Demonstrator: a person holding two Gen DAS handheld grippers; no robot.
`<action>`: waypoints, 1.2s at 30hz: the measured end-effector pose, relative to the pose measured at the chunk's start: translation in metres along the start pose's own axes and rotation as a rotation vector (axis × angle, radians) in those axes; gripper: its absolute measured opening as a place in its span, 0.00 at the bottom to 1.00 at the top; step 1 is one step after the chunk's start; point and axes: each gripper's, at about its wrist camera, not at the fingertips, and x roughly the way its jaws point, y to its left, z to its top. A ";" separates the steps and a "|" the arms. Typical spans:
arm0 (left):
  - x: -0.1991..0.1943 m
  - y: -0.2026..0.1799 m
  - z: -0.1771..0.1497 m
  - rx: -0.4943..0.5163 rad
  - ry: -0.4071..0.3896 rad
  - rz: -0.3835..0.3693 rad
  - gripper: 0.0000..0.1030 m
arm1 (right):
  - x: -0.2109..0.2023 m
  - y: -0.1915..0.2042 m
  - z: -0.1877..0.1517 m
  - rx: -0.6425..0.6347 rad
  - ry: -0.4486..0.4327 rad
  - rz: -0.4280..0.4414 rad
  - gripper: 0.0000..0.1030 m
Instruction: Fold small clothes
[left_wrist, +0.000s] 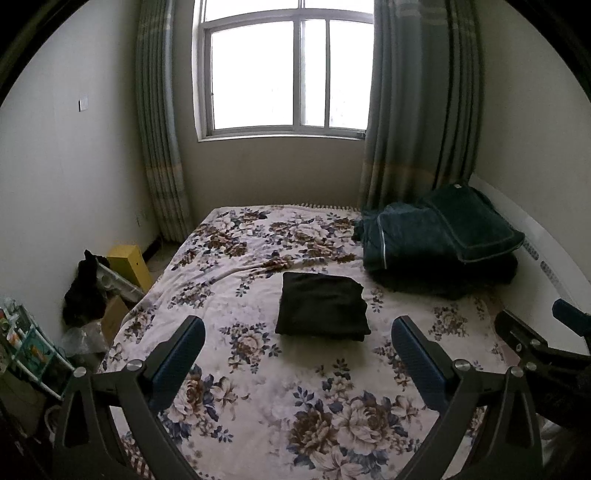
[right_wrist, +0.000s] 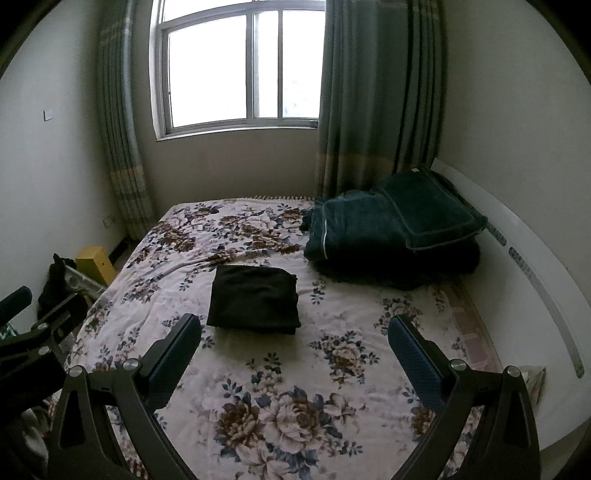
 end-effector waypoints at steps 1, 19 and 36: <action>-0.001 0.000 0.000 -0.001 -0.002 0.000 1.00 | 0.000 0.000 0.000 0.003 -0.002 -0.001 0.99; -0.009 -0.001 -0.001 -0.002 -0.019 0.010 1.00 | -0.017 -0.001 -0.017 0.018 -0.010 -0.022 0.99; -0.011 -0.001 -0.002 -0.004 -0.022 0.010 1.00 | -0.021 0.000 -0.024 0.025 -0.012 -0.027 0.99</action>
